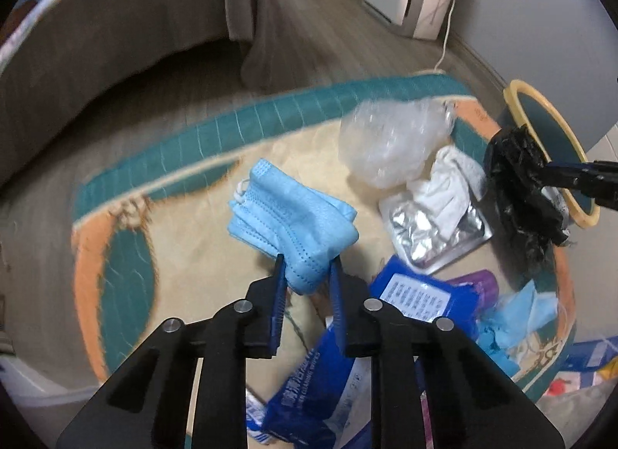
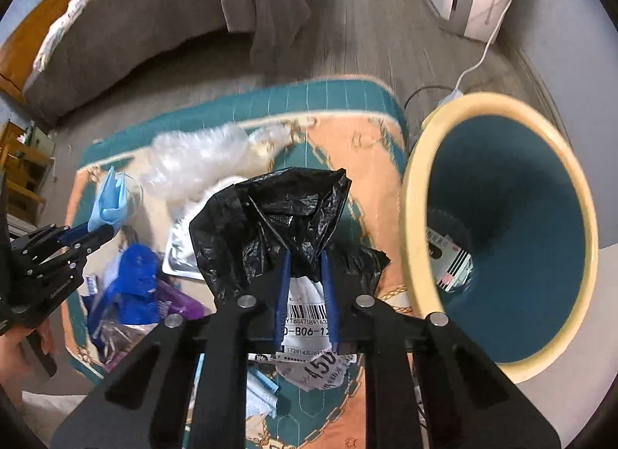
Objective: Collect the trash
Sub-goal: 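Carry the black bag into the bin and open the right tool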
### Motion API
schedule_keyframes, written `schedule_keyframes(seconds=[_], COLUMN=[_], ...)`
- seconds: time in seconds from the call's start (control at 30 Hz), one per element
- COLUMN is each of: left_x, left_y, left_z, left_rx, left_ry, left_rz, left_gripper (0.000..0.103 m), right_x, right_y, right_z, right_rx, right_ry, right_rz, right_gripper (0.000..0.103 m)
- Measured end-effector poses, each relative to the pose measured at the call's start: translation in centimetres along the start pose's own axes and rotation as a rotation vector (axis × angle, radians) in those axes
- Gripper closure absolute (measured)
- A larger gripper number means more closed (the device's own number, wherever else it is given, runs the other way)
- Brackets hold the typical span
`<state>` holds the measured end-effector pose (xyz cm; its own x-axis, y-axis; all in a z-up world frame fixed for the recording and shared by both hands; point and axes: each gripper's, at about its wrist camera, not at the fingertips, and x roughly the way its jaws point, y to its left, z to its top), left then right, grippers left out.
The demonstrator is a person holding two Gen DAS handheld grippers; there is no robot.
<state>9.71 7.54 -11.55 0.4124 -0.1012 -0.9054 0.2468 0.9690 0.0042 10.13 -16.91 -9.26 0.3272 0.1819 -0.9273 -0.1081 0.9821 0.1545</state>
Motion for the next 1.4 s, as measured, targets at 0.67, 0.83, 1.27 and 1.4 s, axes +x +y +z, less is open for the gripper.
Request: schedule_keyframes(seconds=[0.67,0.83,1.27,1.4], left_x=[-8.2,-8.6,-8.3,-7.4], left_y=[-7.5,-9.5,-15.2,-17.8], left_z=[2.5,2.2,3.3,3.8], left_rx=[0.134,0.151,0.148,0.164], left_ry=[-0.269,-0.258,-0.260,-0.249], left_rz=[-0.041,-0.062,-0.141,-0.179], left_gripper=[0.082,0.082,0.082,0.082], right_x=[-11.0,-11.4,-10.7,-9.8], right_y=[-4.5,-5.6,-11.9,-14.8], right_z=[0.7,0.5,-0.7,-1.6], right_rx=[0.102,0.114,0.275,0.336], right_ry=[-0.262,-0.284,-0.297,-0.285], right_rz=[-0.029,-0.056,-0.089,-0.127], right_gripper=[0.087,0.087,0.087,0.087])
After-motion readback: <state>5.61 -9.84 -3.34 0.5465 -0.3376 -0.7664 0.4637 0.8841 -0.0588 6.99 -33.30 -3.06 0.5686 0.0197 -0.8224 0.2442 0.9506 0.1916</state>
